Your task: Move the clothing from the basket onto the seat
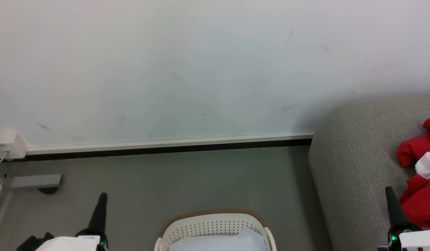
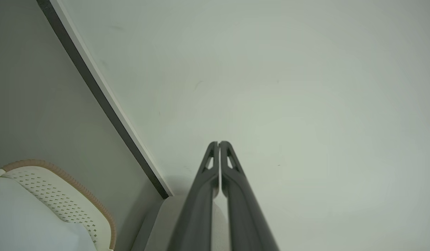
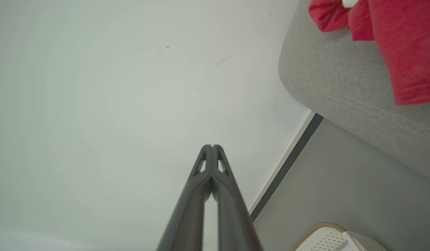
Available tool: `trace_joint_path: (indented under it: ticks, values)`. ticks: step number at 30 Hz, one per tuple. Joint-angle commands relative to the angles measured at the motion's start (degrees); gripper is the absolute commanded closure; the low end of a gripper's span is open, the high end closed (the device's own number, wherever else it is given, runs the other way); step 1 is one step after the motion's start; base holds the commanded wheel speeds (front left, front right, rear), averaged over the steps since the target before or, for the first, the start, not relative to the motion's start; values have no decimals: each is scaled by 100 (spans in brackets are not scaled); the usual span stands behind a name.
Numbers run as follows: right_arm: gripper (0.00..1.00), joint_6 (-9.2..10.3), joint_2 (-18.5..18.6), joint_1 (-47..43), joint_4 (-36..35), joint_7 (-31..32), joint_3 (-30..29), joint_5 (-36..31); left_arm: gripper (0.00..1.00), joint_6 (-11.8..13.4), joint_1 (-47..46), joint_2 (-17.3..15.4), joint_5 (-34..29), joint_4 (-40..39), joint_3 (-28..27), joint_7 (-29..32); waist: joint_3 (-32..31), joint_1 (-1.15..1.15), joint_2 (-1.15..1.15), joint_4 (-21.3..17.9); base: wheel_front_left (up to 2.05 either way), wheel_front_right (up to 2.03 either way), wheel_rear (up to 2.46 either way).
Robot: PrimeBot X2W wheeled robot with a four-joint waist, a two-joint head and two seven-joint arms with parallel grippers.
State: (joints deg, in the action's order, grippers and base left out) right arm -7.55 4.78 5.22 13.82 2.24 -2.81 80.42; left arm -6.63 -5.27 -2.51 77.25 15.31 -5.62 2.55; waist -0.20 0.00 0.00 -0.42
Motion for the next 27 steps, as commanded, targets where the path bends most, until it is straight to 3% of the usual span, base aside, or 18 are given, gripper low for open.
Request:
trace_joint_path:
  ticks: [1,27]
  values:
    - [100,8,-12,96,-12,39,-60,145,100,-44,-75,-50,186,-54,-32,45,2,0,0,2,0,0,0]
    - [100,11,-137,115,16,339,-293,974,100,-93,-107,-55,1227,-115,-85,334,28,0,0,31,0,0,0]
